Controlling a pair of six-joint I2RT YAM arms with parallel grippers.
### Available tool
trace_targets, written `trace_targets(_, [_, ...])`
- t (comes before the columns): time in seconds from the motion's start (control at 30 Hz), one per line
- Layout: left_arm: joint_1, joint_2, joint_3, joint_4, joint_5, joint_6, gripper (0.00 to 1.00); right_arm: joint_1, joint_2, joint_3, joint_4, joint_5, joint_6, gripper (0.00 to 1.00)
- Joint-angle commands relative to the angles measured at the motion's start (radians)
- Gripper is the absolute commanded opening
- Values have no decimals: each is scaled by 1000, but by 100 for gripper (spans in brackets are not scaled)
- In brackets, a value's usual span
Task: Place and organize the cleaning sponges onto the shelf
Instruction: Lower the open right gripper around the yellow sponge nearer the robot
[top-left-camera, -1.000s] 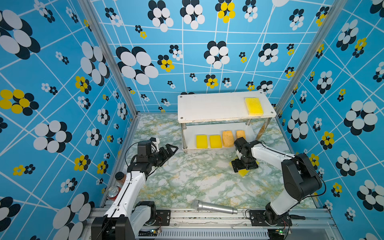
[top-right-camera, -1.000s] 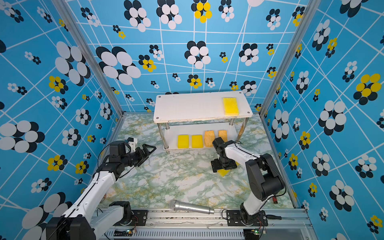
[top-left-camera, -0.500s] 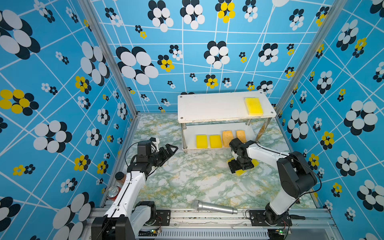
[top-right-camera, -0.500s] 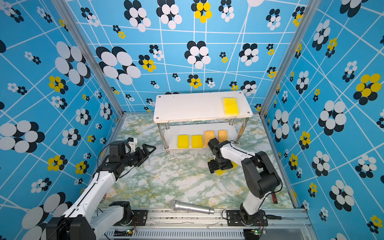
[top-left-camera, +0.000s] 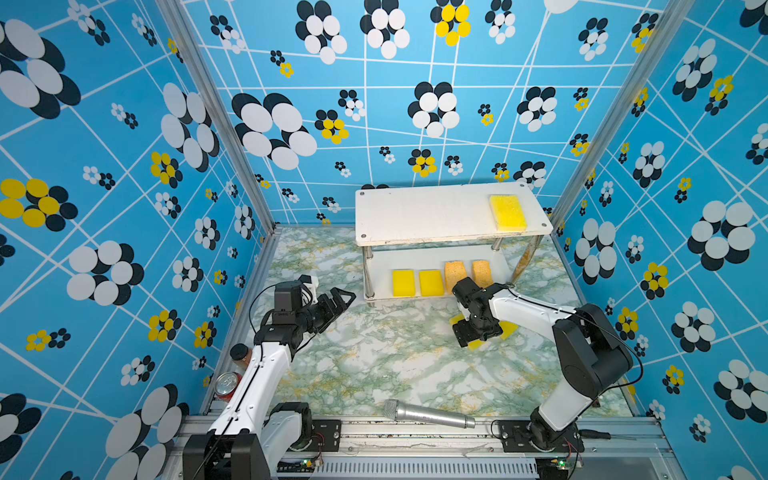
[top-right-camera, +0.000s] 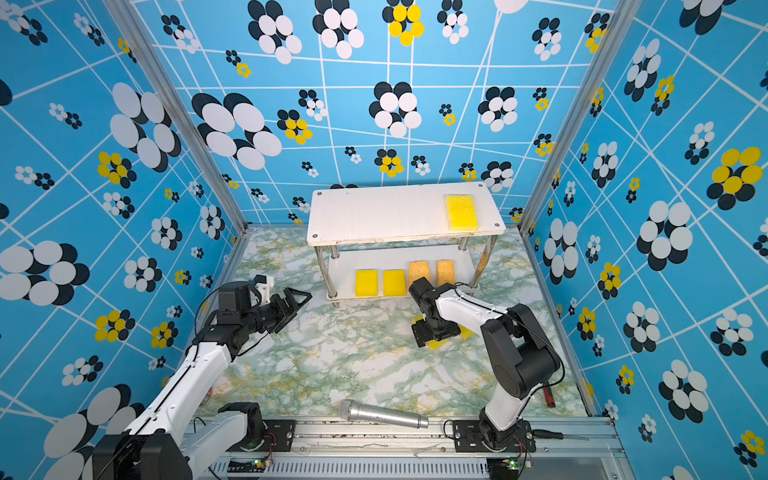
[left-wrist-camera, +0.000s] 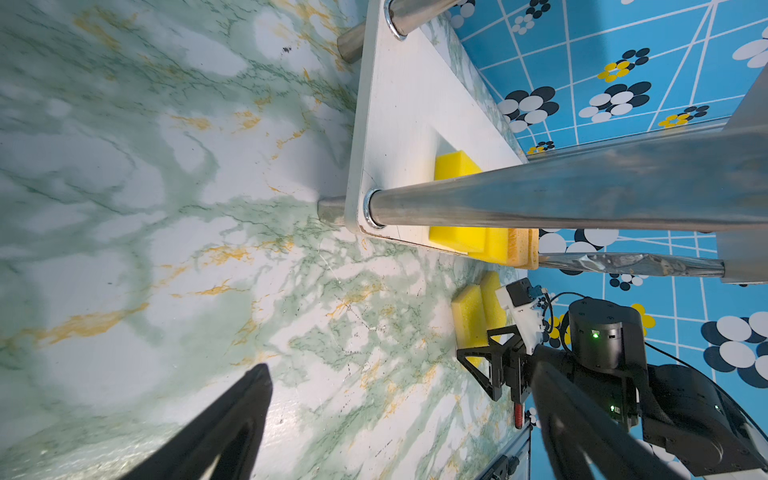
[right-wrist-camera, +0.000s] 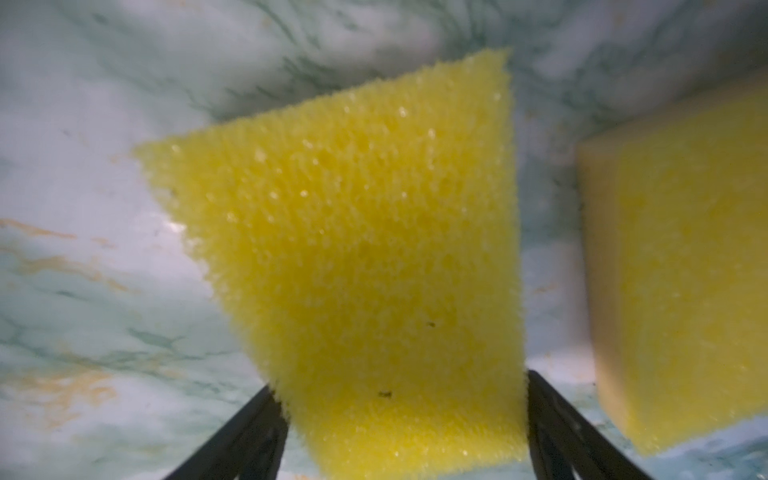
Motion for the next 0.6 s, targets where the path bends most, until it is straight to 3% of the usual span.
trace_targets(0.0, [9, -17, -9, -3, 12, 18, 99, 10, -33, -21, 10, 22, 19, 85])
trace_targets(0.57, [12, -14, -7, 0, 12, 19, 99, 13, -50, -45, -6, 14, 36, 68])
